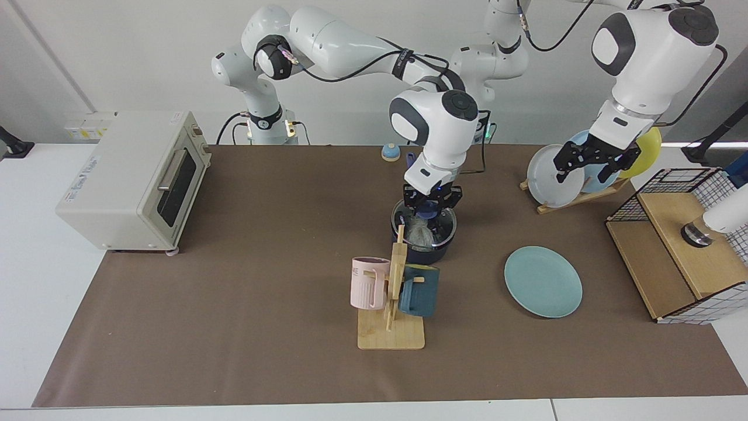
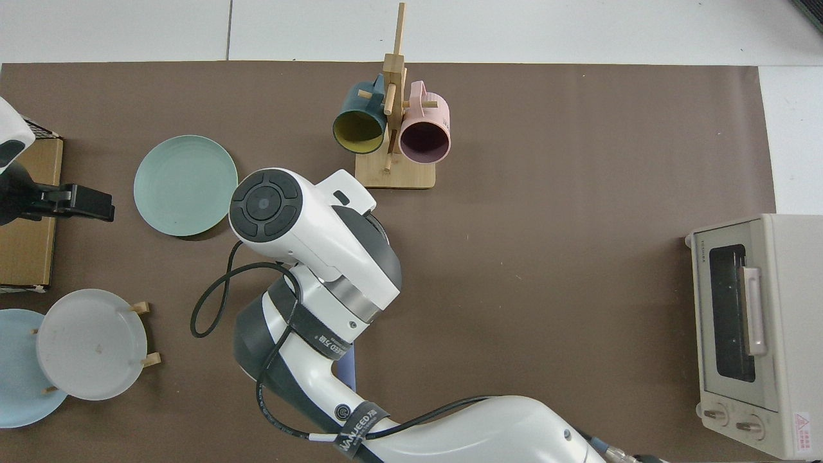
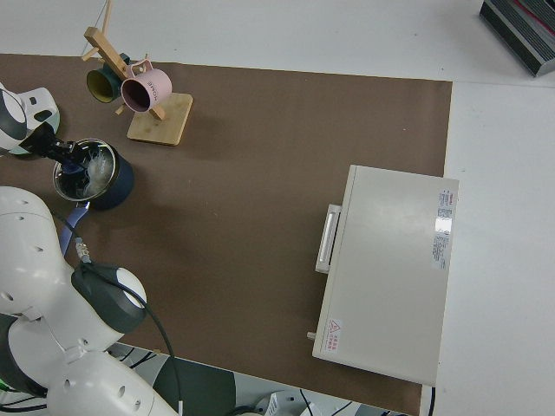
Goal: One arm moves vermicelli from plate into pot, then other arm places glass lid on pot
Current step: 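Lower the glass lid onto the pot with the right gripper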
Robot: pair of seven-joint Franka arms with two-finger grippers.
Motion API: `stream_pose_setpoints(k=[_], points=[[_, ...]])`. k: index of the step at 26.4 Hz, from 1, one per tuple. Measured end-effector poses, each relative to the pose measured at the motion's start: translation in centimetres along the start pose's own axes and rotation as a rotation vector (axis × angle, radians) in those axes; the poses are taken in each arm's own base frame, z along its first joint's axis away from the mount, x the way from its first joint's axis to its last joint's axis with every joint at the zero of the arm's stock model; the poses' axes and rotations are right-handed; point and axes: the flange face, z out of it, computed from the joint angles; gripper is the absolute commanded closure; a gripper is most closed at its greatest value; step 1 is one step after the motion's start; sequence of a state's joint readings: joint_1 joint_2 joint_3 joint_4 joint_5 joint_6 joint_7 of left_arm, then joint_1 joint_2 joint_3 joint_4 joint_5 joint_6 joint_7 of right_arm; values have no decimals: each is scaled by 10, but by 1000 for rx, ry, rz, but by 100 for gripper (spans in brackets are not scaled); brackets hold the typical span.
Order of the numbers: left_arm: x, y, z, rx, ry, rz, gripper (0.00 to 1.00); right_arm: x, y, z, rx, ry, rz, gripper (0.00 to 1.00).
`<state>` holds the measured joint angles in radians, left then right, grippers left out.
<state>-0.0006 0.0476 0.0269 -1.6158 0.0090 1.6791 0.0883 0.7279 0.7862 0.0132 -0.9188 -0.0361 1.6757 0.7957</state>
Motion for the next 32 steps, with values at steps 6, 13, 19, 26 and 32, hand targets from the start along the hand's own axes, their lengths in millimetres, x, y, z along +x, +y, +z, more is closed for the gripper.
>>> stream_pose_setpoints(k=[6, 13, 19, 26, 32], points=[[0, 0, 0, 0, 0, 0, 0, 1, -1, -1, 6, 6, 0, 100], [0, 0, 0, 0, 0, 0, 0, 0, -2, -2, 11, 12, -2, 100], [0, 0, 0, 0, 0, 0, 0, 1, -2, 0, 10, 12, -2, 100], [0, 0, 0, 0, 0, 0, 0, 1, -2, 2, 1, 17, -4, 100], [0, 0, 0, 0, 0, 0, 0, 2, -2, 7, -12, 19, -7, 100]])
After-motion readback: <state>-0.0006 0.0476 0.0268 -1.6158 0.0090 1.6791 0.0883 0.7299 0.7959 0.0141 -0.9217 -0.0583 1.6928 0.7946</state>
